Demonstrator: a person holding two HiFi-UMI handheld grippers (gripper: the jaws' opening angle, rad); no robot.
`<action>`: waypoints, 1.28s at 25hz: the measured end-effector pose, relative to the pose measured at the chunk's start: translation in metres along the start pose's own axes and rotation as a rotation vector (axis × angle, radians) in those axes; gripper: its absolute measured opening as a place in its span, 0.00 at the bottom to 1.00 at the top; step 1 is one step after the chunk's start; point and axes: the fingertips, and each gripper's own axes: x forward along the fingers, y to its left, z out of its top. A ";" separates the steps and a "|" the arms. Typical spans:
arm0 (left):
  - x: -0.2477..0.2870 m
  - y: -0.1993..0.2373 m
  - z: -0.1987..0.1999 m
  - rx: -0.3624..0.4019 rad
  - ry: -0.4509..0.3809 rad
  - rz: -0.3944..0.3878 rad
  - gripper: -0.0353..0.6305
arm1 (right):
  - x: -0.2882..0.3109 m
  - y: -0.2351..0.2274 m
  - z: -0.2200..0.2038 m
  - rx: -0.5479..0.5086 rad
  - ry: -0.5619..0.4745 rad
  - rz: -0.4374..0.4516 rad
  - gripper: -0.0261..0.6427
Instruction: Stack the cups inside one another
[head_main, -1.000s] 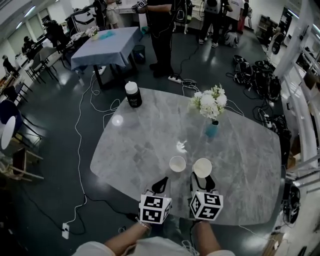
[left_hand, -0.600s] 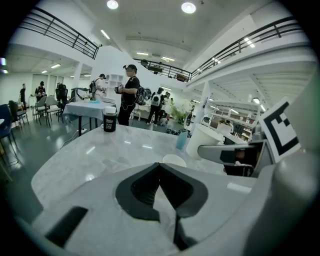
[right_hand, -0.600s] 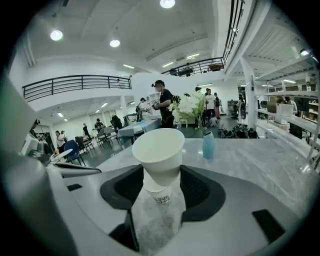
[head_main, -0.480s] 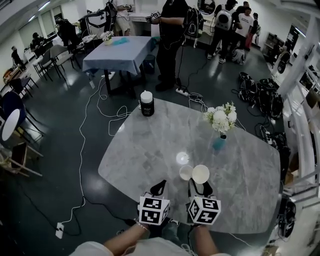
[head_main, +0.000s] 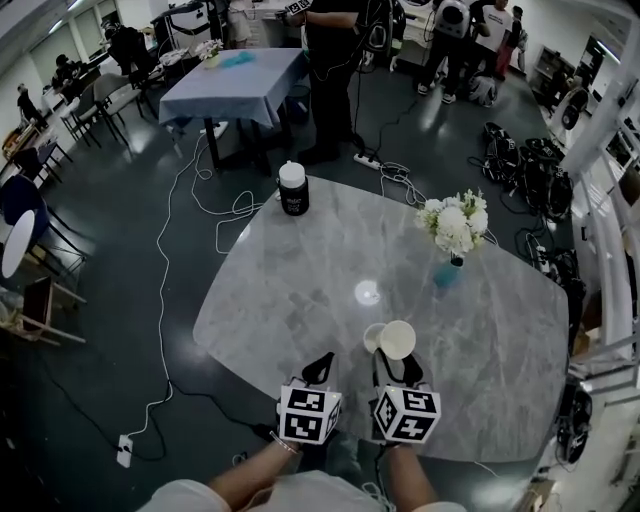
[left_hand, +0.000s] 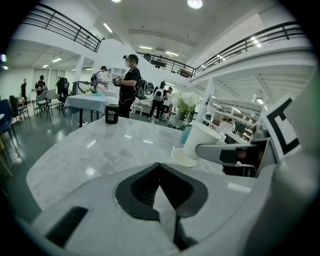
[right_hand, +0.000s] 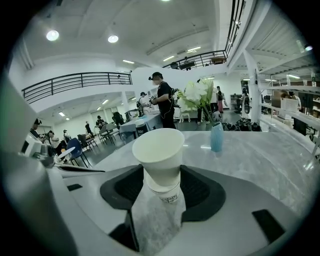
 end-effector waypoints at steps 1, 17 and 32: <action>0.002 0.000 -0.001 -0.002 0.005 -0.002 0.04 | 0.003 0.000 -0.001 0.001 0.005 0.002 0.35; 0.026 0.017 -0.021 -0.048 0.062 -0.005 0.04 | 0.032 0.008 -0.024 -0.019 0.081 0.014 0.35; 0.015 0.016 -0.025 -0.066 0.055 -0.012 0.04 | 0.015 0.014 -0.014 -0.022 0.032 0.007 0.36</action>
